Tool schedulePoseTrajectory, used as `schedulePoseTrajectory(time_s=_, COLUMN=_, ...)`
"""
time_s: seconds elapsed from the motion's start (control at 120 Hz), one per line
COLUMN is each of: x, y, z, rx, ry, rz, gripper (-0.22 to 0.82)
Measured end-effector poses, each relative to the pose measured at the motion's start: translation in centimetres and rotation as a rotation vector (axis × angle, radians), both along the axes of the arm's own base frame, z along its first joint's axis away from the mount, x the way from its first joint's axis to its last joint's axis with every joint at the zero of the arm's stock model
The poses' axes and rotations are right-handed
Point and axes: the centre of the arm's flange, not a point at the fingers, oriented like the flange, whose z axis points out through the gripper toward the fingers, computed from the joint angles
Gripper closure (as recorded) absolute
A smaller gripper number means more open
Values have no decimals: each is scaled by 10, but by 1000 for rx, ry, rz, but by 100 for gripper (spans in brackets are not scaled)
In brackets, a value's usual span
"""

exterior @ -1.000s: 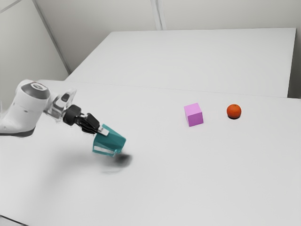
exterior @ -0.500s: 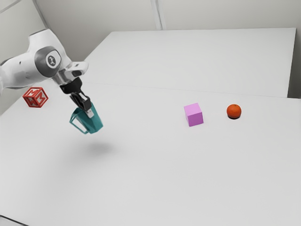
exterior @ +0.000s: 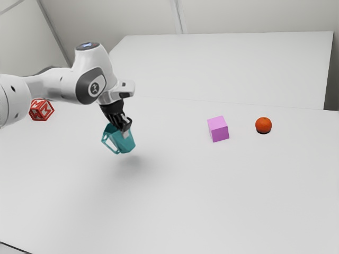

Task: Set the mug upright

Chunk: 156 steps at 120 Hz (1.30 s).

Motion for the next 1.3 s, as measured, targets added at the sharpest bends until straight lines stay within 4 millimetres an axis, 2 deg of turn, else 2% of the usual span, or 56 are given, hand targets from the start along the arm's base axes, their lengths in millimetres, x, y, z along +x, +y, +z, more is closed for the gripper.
schedulePoseTrajectory(time_s=0.142, x=7, y=25, z=-21, rx=4, ry=2, rz=100, gripper=78)
schedulePoseTrajectory(time_s=0.292, x=15, y=10, z=-39, rx=6, ry=11, rz=125, gripper=78)
schedulePoseTrajectory(time_s=0.6, x=26, y=11, z=-61, rx=7, ry=21, rz=200, gripper=78)
schedulePoseTrajectory(time_s=0.658, x=27, y=10, z=-63, rx=5, ry=22, rz=210, gripper=72)
schedulePoseTrajectory(time_s=0.8, x=27, y=10, z=-58, rx=-3, ry=15, rz=229, gripper=40)
schedulePoseTrajectory(time_s=0.867, x=26, y=10, z=-50, rx=-5, ry=7, rz=233, gripper=29)
schedulePoseTrajectory(time_s=0.933, x=23, y=10, z=-31, rx=-7, ry=-12, rz=237, gripper=22)
schedulePoseTrajectory(time_s=1.075, x=30, y=11, z=38, rx=-12, ry=-60, rz=246, gripper=11)
schedulePoseTrajectory(time_s=1.208, x=37, y=19, z=95, rx=-22, ry=-81, rz=263, gripper=6)
schedulePoseTrajectory(time_s=1.3, x=35, y=20, z=128, rx=-25, ry=-88, rz=260, gripper=4)
